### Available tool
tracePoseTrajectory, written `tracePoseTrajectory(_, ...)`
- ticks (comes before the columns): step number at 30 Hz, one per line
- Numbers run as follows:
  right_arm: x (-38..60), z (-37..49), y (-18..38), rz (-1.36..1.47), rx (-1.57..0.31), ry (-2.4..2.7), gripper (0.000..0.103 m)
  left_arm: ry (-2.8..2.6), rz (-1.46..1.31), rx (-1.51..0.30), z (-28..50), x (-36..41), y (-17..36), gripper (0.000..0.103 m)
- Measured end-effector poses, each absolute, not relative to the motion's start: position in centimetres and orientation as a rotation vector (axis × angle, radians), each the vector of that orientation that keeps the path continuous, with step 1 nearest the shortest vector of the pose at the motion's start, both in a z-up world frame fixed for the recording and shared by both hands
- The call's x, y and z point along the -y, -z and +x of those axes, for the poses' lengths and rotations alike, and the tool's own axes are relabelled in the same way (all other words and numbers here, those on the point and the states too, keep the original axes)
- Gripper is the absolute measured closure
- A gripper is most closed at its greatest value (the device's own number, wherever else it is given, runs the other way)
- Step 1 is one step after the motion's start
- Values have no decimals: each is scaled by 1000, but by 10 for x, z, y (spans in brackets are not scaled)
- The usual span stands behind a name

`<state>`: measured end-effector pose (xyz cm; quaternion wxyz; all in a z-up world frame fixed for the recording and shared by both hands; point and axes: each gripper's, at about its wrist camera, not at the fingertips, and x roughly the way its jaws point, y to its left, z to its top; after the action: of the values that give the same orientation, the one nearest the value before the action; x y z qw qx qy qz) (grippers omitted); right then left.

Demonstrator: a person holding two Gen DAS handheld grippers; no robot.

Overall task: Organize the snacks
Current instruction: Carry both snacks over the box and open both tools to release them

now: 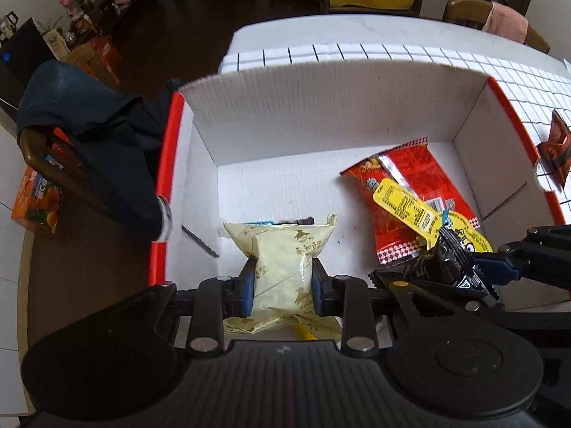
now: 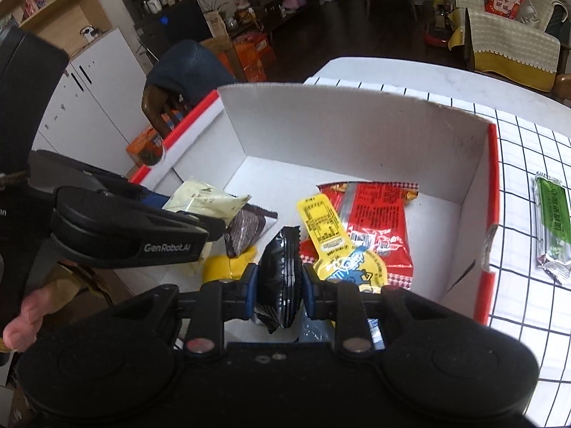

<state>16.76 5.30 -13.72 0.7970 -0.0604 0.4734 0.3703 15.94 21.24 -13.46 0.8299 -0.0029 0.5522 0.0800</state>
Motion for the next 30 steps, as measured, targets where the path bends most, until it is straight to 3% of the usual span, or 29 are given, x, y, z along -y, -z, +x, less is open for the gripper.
tracePoseTrajectory(18,-50,163,137,-120,-1038,-781,72,-154,-61,-1186,156,-216,140,72)
tracePoseTrajectory(20,-47,161,132,-105,-1029,-784,72,-151,-64,-1173,152,-215,134,70)
tracePoseTrajectory(24,-38,158,119,-79,-1003,-777,68,-142,-77,-1131,145,-212,118,56)
tracePoseTrajectory(30,-23,153,99,-41,-955,-762,62,-119,-68,-1066,138,-201,93,48)
